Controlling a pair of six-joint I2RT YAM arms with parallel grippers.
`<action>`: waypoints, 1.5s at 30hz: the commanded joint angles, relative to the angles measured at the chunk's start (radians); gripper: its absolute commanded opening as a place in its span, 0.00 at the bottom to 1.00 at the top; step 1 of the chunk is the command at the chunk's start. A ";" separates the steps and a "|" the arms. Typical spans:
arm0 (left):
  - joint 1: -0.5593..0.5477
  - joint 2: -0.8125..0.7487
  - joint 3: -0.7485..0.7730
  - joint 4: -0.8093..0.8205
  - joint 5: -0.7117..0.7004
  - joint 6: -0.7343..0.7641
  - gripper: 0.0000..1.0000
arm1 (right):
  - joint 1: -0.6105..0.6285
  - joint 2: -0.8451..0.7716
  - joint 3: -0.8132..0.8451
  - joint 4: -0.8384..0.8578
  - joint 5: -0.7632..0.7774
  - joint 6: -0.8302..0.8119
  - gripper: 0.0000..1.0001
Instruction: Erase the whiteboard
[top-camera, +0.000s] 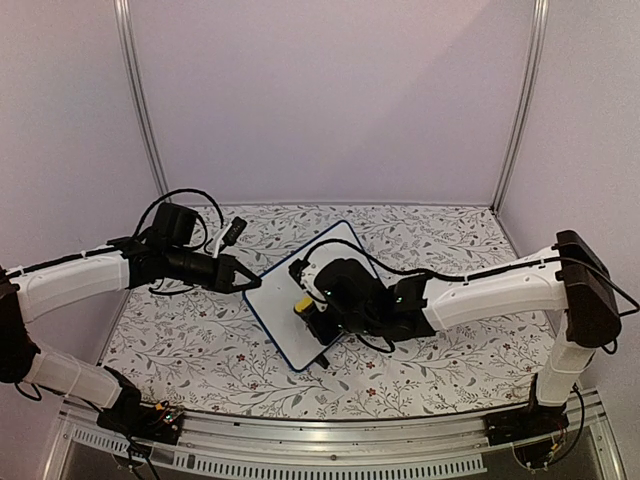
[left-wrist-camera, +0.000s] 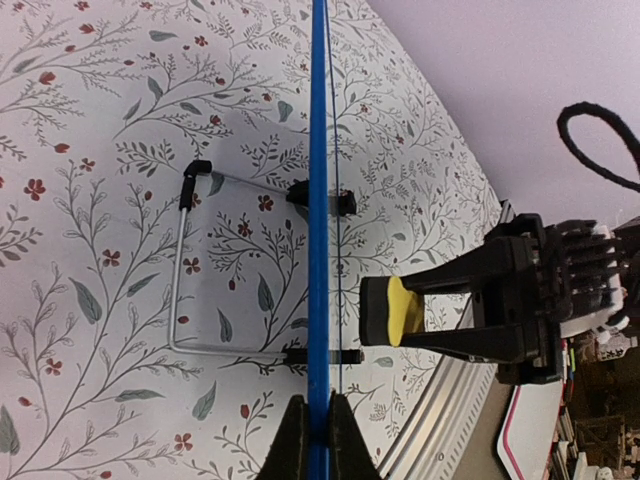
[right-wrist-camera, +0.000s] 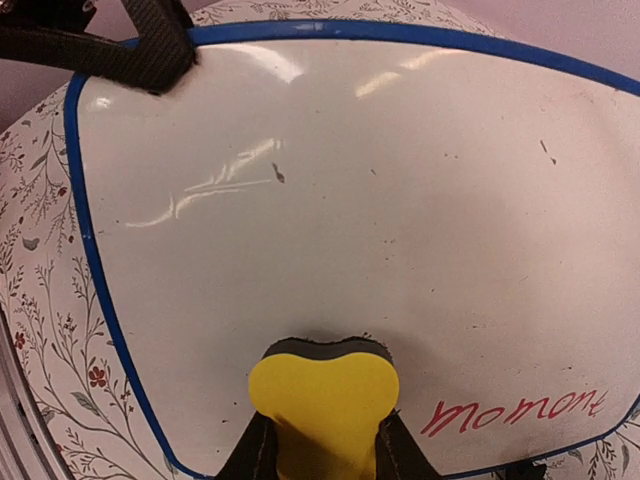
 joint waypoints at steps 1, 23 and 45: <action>0.001 -0.015 -0.007 0.032 0.019 0.011 0.00 | -0.027 0.063 0.027 0.010 -0.026 0.008 0.21; 0.003 -0.013 -0.006 0.034 0.024 0.010 0.00 | -0.028 0.048 -0.117 0.005 -0.111 0.099 0.20; 0.003 -0.013 -0.007 0.036 0.025 0.011 0.00 | -0.014 0.014 -0.176 -0.030 -0.106 0.117 0.20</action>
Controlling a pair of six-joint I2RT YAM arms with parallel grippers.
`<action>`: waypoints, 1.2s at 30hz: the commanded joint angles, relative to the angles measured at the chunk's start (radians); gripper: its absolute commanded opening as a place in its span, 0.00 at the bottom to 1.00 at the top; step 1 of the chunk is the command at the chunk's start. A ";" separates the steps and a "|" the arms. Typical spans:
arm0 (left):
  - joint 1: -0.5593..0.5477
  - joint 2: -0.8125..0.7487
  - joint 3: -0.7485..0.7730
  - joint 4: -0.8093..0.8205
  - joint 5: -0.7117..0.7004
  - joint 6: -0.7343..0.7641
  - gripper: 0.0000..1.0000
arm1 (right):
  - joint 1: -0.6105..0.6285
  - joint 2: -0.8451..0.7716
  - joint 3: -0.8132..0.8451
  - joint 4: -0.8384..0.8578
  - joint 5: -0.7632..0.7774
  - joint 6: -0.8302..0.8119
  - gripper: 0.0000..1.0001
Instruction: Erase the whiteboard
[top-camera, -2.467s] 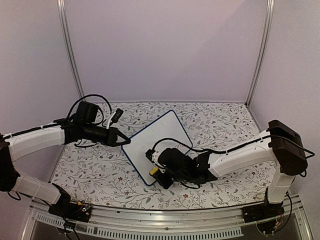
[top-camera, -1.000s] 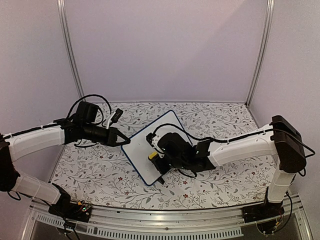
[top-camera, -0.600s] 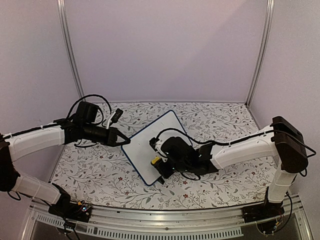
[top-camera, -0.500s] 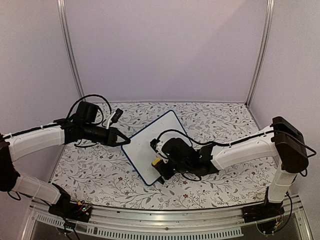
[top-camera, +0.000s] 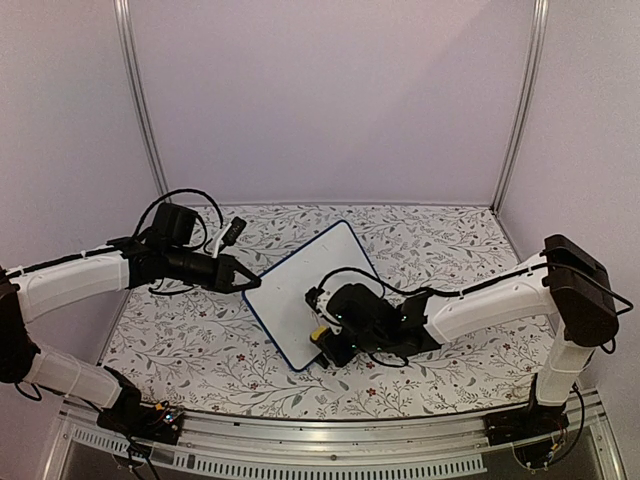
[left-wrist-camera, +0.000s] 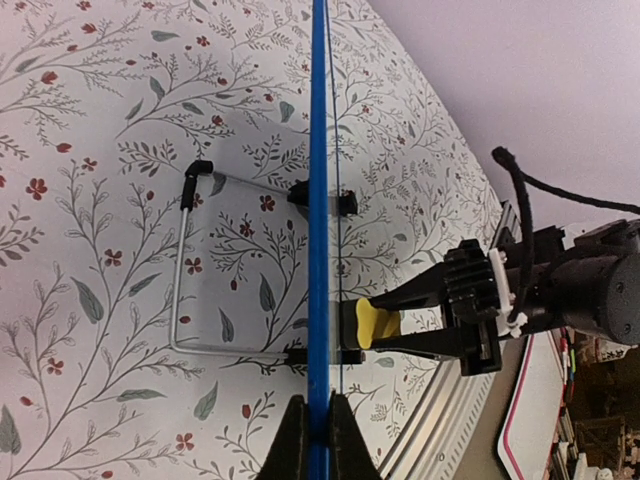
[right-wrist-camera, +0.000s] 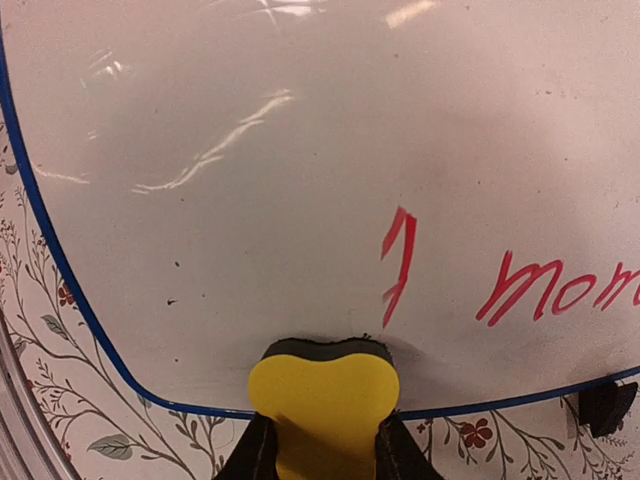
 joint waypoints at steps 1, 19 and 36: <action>0.000 -0.013 -0.006 0.036 0.024 0.011 0.00 | 0.003 -0.014 -0.023 -0.068 0.002 0.005 0.20; -0.001 -0.013 -0.004 0.036 0.021 0.011 0.00 | -0.050 -0.058 0.126 -0.064 0.070 -0.057 0.21; 0.001 -0.008 -0.003 0.036 0.025 0.011 0.00 | -0.080 0.044 0.121 -0.061 -0.063 -0.004 0.20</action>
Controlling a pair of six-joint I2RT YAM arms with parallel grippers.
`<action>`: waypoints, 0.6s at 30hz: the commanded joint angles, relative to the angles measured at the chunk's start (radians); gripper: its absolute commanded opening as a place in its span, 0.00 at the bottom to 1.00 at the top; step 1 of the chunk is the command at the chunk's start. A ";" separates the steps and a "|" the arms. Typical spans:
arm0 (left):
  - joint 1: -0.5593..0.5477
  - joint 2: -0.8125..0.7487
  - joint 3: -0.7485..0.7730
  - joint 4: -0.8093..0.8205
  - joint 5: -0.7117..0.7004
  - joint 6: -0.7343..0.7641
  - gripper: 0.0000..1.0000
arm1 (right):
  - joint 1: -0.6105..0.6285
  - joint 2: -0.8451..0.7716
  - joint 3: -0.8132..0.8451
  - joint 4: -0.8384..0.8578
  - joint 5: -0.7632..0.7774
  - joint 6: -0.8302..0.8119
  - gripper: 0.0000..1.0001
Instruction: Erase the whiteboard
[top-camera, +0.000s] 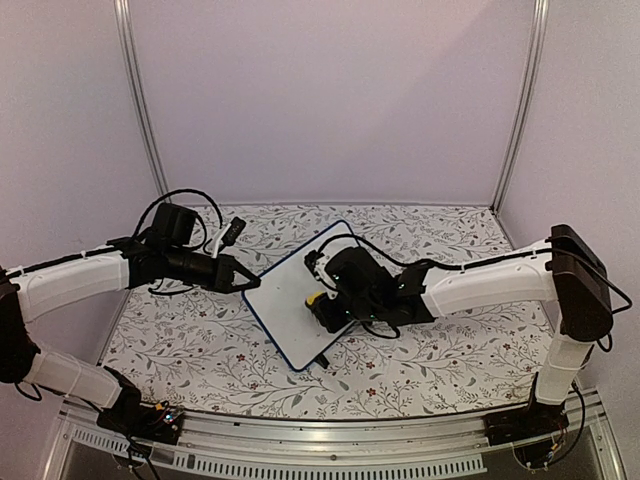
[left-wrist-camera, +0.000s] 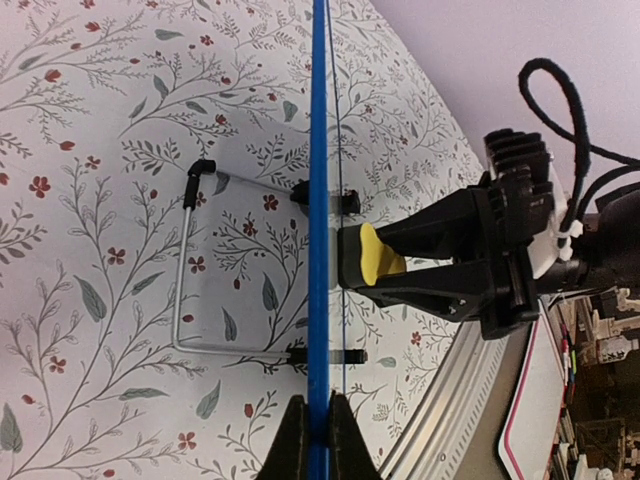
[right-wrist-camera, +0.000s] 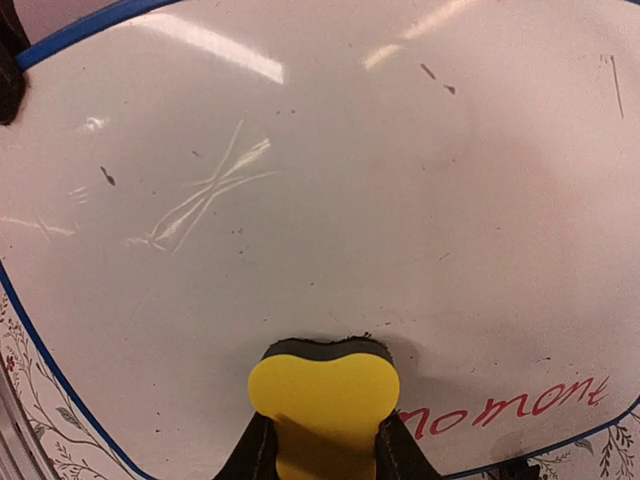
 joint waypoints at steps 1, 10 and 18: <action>-0.001 -0.007 -0.001 0.036 0.027 0.011 0.00 | 0.001 0.028 -0.041 -0.008 -0.065 0.030 0.20; -0.002 -0.009 -0.002 0.035 0.028 0.010 0.00 | 0.002 0.020 -0.098 0.000 -0.096 0.069 0.20; -0.001 -0.017 -0.002 0.036 0.027 0.010 0.00 | 0.017 0.011 -0.136 -0.001 -0.104 0.089 0.20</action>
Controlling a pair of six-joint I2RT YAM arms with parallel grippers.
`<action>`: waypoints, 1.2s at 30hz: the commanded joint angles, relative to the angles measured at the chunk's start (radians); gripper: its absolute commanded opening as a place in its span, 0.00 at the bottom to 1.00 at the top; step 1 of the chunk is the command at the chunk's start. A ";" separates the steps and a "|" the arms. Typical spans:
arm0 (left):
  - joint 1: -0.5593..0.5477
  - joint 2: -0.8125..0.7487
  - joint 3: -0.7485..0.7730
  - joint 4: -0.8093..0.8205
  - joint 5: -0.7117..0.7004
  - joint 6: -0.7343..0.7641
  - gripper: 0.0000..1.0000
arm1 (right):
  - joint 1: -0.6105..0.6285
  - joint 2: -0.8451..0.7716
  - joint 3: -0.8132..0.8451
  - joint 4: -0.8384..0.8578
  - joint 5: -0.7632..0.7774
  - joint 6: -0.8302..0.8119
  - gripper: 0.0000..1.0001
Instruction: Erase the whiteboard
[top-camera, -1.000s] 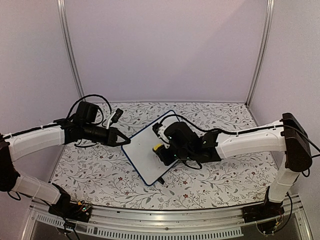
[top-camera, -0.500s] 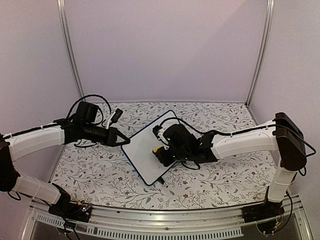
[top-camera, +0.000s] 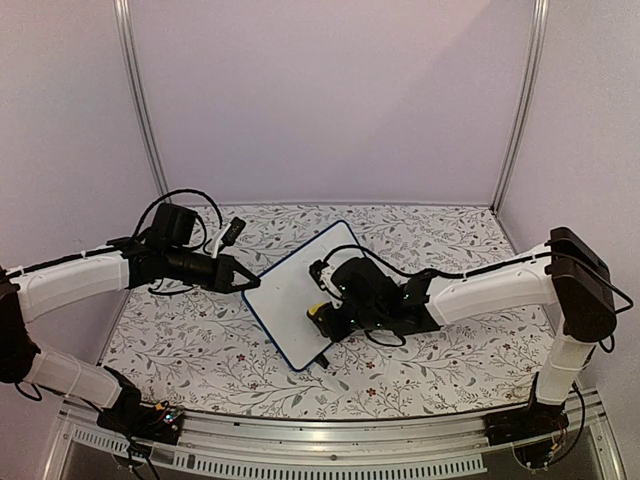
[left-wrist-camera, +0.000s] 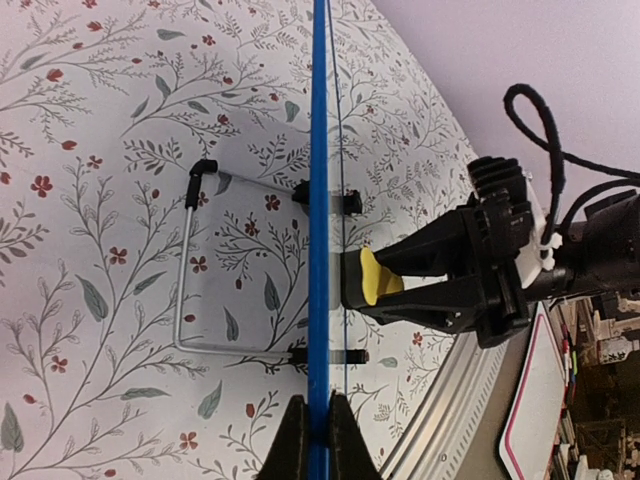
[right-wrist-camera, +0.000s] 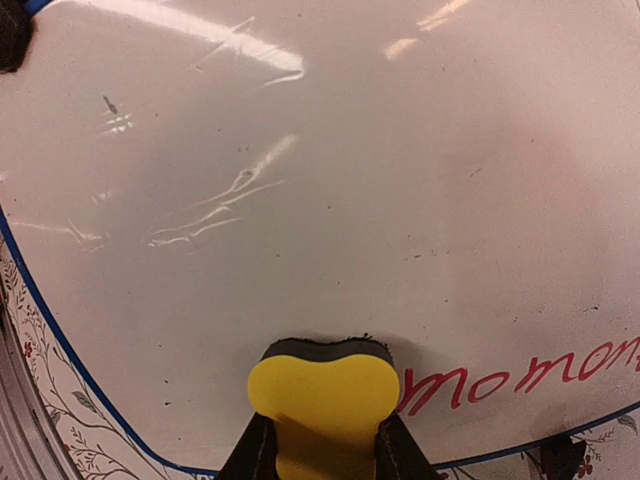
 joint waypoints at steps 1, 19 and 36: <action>-0.002 -0.017 -0.002 0.037 0.028 0.010 0.00 | 0.015 0.028 -0.054 -0.068 -0.043 0.027 0.20; -0.001 -0.013 -0.004 0.038 0.032 0.010 0.00 | 0.042 0.006 -0.119 -0.089 -0.025 0.052 0.20; -0.001 -0.013 -0.002 0.039 0.035 0.010 0.00 | 0.045 -0.078 -0.096 -0.147 0.028 0.022 0.20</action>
